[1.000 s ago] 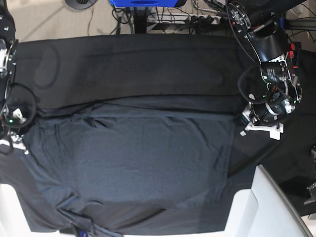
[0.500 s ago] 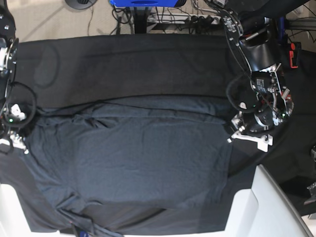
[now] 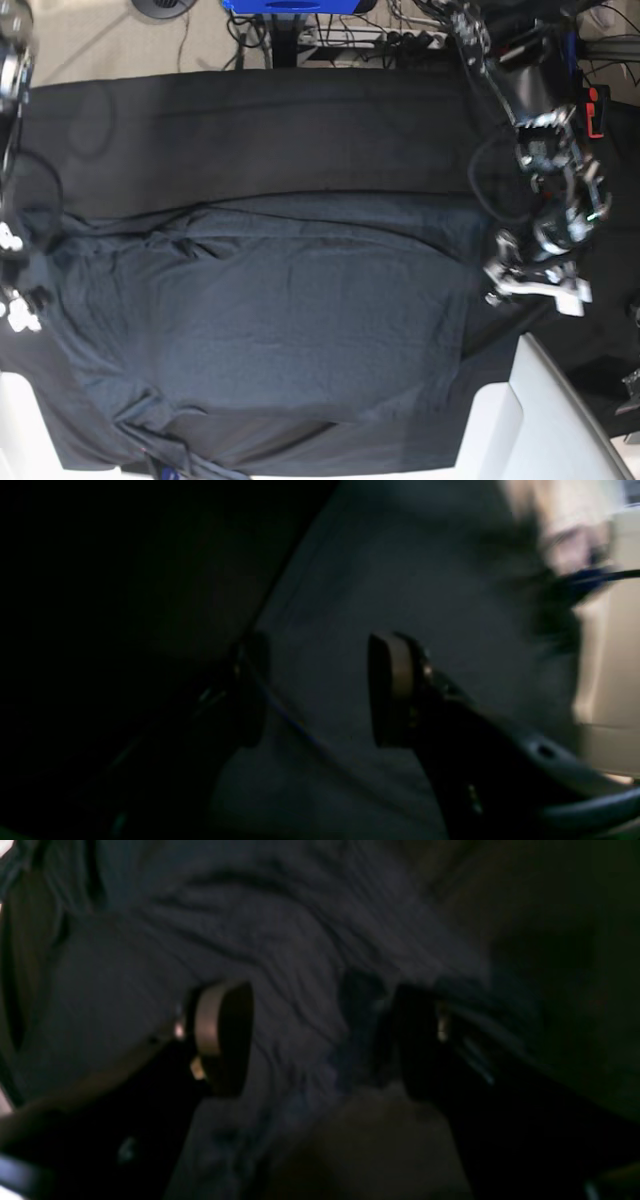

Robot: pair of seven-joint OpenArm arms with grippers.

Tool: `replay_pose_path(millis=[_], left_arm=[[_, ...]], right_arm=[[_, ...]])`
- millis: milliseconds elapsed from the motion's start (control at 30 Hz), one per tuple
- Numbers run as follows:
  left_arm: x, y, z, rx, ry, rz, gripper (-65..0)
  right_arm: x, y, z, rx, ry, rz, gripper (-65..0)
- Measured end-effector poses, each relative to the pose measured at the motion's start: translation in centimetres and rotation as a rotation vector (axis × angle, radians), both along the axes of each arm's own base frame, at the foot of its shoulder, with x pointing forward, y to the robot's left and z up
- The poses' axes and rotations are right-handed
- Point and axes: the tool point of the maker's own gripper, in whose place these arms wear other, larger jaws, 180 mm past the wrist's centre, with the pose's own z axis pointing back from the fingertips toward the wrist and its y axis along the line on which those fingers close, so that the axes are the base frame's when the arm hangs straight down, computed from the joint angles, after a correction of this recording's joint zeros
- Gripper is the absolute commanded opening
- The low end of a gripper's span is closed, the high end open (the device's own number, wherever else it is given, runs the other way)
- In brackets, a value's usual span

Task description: Fold the T-shirt properly

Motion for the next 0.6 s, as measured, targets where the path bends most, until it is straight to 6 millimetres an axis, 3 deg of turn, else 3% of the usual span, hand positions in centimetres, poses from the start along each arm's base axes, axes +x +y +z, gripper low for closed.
replay_pose_path(millis=[67,133,200,233,267,367,500,600], left_arm=[[-0.8,1.1,2.1,-0.009,-0.07,0.019,-35.4],[-2.5,2.7,3.2,0.0,-0.1,0.056,-38.2],[-4.6,3.5,2.9,0.025,-0.081,0.062,-49.9],[-5.8,3.6,2.3,0.04,-0.057,0.059,-59.6],[-7.1,3.6,1.5,0.053,-0.024,0.056,-65.0],[-10.1,3.5,-0.6,0.067,0.063,0.048,-65.0],[-13.5,5.9,-1.5,0.102,0.119,0.109,-65.0],[-15.4,6.6,-2.2,0.113,0.161,0.127,-65.0]], right_arm=[[-1.2,2.0,0.5,0.021,-0.013,0.059,-32.3],[-2.4,4.5,0.0,0.084,-0.017,0.094,-49.5],[-3.6,7.0,-1.3,0.174,0.005,0.102,-65.0],[-4.4,8.4,-2.2,0.223,0.031,0.111,-65.0],[-5.3,9.5,-3.0,0.258,0.063,0.123,-62.1],[-6.3,11.4,-4.6,0.312,0.106,0.119,-65.0],[-6.5,14.0,-5.1,0.371,0.116,0.127,-64.8],[-6.7,15.6,-5.3,0.416,0.128,0.142,-64.8]])
